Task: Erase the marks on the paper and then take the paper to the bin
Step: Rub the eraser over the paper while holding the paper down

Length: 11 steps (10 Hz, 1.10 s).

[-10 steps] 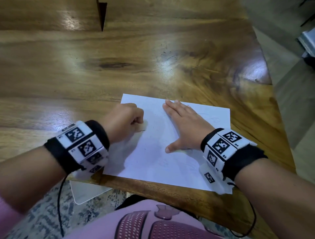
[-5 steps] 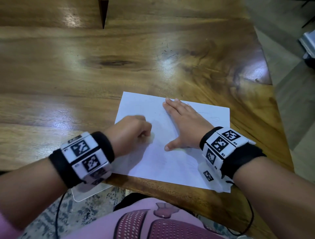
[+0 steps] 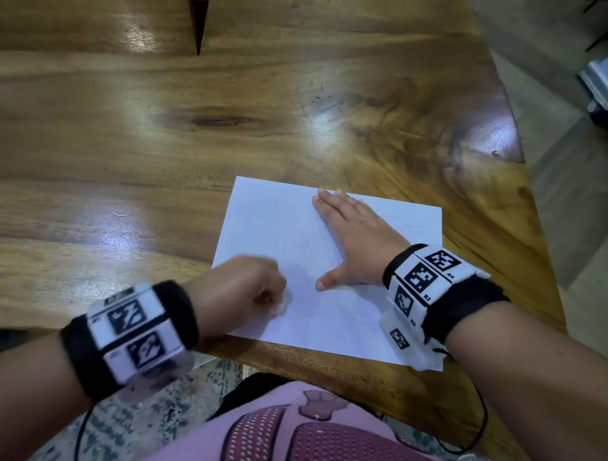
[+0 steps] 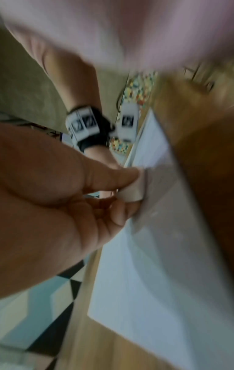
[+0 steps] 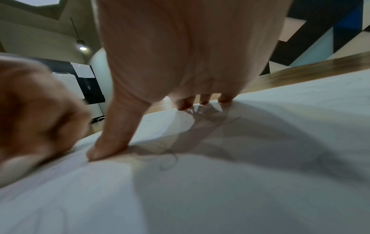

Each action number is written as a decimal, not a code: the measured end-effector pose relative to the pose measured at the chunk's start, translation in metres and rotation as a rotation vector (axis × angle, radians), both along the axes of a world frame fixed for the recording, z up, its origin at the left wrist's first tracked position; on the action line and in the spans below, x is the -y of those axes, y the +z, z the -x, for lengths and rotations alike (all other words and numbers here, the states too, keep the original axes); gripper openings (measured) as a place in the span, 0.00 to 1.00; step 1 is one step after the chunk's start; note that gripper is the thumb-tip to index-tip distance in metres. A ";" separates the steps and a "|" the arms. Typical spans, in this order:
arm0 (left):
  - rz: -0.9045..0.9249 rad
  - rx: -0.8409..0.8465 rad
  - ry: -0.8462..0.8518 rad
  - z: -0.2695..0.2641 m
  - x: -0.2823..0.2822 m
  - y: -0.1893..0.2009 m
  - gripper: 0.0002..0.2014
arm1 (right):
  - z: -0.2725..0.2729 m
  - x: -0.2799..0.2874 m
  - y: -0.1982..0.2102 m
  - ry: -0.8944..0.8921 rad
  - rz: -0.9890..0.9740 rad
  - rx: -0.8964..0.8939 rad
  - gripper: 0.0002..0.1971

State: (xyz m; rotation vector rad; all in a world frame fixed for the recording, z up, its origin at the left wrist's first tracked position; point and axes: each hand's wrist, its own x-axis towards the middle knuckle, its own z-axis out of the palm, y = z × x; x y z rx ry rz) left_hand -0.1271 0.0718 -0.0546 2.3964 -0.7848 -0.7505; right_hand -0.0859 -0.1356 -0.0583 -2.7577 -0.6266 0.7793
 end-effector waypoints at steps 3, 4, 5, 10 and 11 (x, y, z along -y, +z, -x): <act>0.010 0.199 0.160 -0.021 -0.004 -0.007 0.08 | 0.001 0.000 -0.001 0.000 -0.005 0.005 0.64; -0.018 -0.008 0.044 0.006 -0.017 -0.004 0.08 | 0.001 0.000 -0.001 0.001 -0.009 0.008 0.64; -0.015 -0.005 0.036 0.004 -0.019 -0.004 0.04 | 0.000 0.001 -0.001 0.002 -0.012 0.007 0.64; -0.047 0.200 0.201 -0.012 0.004 -0.003 0.06 | 0.001 0.000 0.000 -0.003 -0.007 0.015 0.64; -0.039 0.090 0.084 -0.002 -0.002 -0.004 0.10 | 0.001 0.000 0.000 -0.004 -0.008 0.012 0.64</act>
